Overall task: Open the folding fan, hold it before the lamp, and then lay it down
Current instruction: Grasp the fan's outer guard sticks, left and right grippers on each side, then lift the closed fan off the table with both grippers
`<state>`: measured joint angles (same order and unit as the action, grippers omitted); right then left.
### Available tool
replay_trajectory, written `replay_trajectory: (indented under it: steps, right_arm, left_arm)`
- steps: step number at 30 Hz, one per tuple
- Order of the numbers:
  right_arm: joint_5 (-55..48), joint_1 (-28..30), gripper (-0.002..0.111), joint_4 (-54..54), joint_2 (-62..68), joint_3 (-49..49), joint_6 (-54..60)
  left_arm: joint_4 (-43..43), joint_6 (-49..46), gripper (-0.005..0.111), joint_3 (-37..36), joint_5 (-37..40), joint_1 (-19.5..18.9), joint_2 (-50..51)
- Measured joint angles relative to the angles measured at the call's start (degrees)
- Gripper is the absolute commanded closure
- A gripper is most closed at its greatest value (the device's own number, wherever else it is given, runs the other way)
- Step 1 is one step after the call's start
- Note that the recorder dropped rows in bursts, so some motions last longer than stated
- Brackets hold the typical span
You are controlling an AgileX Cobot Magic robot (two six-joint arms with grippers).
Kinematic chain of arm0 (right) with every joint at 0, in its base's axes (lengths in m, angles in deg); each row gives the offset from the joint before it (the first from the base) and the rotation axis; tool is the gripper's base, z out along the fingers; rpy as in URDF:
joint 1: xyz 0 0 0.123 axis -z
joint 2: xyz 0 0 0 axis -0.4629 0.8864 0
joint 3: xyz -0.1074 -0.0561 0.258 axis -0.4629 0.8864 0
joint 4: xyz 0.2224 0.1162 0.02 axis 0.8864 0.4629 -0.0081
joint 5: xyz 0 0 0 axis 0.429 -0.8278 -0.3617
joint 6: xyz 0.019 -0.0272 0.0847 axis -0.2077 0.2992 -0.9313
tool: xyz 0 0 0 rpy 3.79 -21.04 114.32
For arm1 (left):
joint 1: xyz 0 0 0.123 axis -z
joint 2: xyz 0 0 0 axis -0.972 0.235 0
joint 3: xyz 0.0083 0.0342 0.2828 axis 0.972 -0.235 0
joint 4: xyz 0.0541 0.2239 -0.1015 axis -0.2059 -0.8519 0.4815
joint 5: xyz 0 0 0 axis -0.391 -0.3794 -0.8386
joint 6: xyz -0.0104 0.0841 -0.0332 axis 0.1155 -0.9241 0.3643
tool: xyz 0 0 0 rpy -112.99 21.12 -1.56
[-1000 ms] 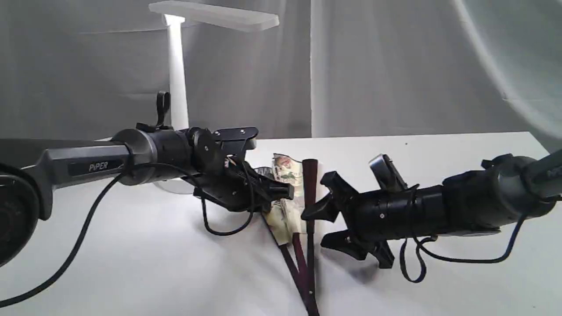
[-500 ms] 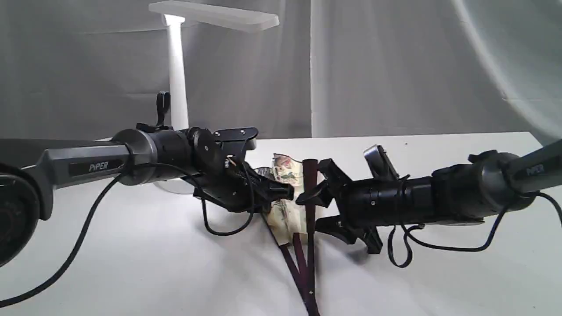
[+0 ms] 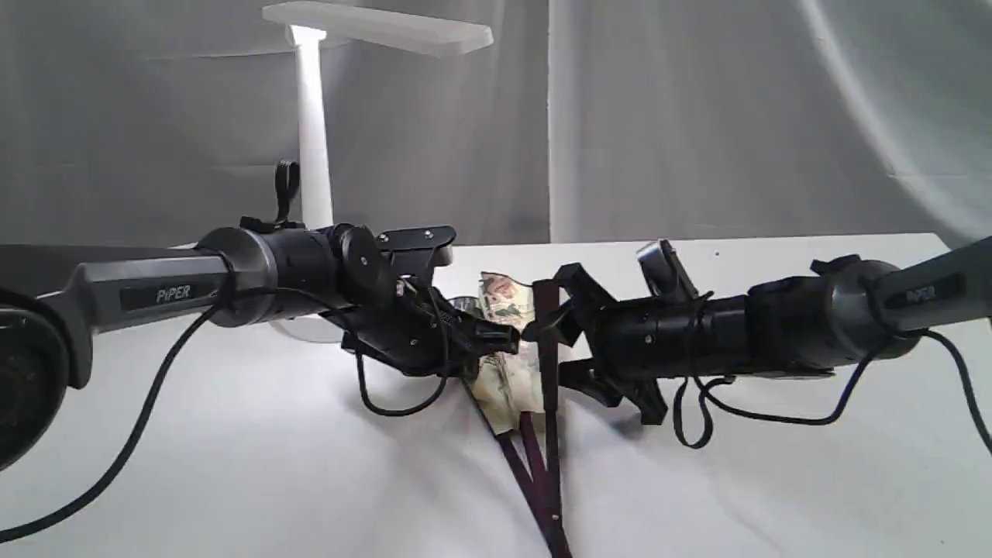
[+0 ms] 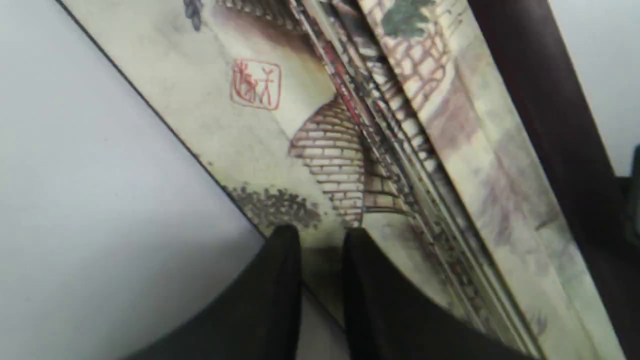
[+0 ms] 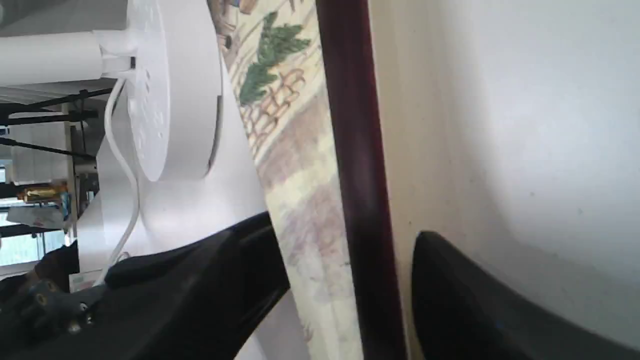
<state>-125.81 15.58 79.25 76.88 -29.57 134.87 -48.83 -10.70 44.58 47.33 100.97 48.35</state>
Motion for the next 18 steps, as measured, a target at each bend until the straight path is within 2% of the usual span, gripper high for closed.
replay_trajectory:
  steps: [12, 16, 18]
  right_arm:
    - [-1.76, 0.00, 0.058, 0.52, 3.70, -5.91, -2.68]
    - [-1.65, 0.00, 0.068, 0.62, 3.75, -5.91, -2.68]
    - [-1.65, 0.00, 0.078, 0.62, 3.75, -5.91, -2.76]
  left_arm:
    - [0.45, 0.00, 0.089, 0.00, 1.05, 0.00, 0.00]
    - [0.45, 0.00, 0.089, 0.00, 1.16, 0.00, 0.00]
    - [0.45, 0.00, 0.089, 0.00, 1.16, 0.00, 0.00]
